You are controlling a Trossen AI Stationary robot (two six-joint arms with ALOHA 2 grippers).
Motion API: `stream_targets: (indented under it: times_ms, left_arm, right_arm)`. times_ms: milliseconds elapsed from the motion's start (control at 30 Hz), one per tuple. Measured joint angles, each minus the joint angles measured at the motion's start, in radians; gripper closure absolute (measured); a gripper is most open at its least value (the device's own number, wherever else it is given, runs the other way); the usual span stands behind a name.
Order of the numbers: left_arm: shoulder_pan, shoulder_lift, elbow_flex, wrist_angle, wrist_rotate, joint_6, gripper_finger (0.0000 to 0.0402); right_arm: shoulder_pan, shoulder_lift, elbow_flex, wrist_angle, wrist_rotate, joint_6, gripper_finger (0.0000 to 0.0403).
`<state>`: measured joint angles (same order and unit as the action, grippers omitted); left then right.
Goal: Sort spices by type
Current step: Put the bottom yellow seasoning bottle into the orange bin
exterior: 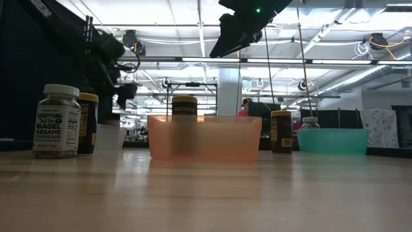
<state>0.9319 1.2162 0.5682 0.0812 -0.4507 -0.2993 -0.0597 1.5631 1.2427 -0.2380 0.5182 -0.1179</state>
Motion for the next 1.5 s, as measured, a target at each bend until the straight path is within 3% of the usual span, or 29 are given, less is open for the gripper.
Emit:
stream_targets:
  times_ms: [267,467,767,1000,1100,1333,1500]
  left_arm:
    - [-0.148,-0.259,0.034,-0.15,0.027,0.01,0.0139]
    - [-0.417,-0.395,0.034,-0.268,0.029,-0.035,0.0139]
    - [-0.846,-0.42,0.039,-0.311,0.015,-0.041,0.0139]
    - [-1.163,-0.376,0.134,-0.503,-0.042,-0.224,0.0161]
    - [-1.249,-0.324,0.193,-0.611,-0.083,-0.347,0.0184]
    - [-1.284,-0.102,0.371,-1.132,-0.079,-0.865,0.028]
    - [-1.284,0.034,0.468,-1.345,-0.02,-0.918,0.0365]
  right_arm:
    - [0.0,0.0,0.0,0.001,0.0,-0.02,0.0138]
    - [0.032,-0.02,0.0,-0.033,0.011,-0.038,0.0138]
    - [0.154,-0.071,0.005,-0.03,0.009,0.003,0.0138]
    - [0.182,-0.071,0.009,-0.014,0.008,0.012,0.0138]
    - [0.18,-0.071,0.009,-0.003,0.01,0.001,0.0138]
    - [0.158,-0.071,0.009,0.003,0.009,-0.01,0.0138]
    - [0.151,-0.071,0.009,0.002,0.008,-0.01,0.0138]
